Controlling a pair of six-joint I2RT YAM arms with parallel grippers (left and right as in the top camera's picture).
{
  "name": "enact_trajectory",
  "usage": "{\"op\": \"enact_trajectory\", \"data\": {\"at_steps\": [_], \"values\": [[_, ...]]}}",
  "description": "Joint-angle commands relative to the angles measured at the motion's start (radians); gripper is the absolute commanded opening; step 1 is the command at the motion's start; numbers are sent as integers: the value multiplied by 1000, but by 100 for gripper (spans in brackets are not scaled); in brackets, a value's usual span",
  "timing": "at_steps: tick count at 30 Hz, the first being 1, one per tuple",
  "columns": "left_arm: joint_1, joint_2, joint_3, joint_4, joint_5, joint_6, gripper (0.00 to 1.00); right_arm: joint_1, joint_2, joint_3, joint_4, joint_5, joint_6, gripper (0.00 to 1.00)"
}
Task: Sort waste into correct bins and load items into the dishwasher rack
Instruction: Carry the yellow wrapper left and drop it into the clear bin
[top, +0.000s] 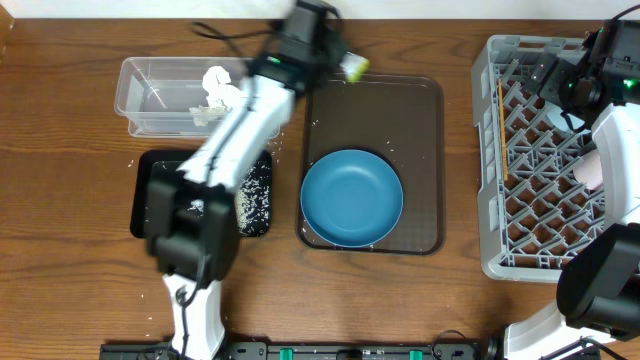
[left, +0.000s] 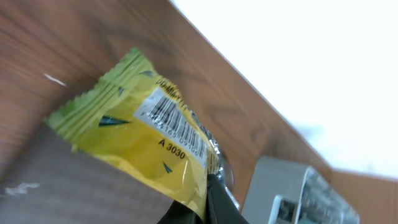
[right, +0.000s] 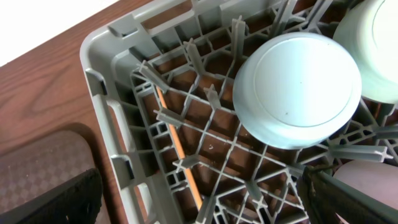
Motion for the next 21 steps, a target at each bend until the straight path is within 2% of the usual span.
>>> {"op": "enact_trajectory", "data": {"at_steps": [1,12,14,16,17,19,21], "values": [[98,-42,4,-70,-6,31,6,-6,-16,1,0,6,5,99],[359,-35,2,-322,-48,0,7,-6,-16,1,0,6,6,99],[383,-35,1,-341,-58,0,17,-6,-16,1,0,6,5,99],[403,-35,1,-360,-58,0,50,-6,-16,1,0,6,6,99],[410,-35,1,-368,-58,0,58,-6,-16,1,0,6,6,99],[421,-35,1,-381,-58,1,65,-6,-16,1,0,6,6,99],[430,-35,1,-394,-58,1,67,-6,-16,1,0,6,6,99]]}}
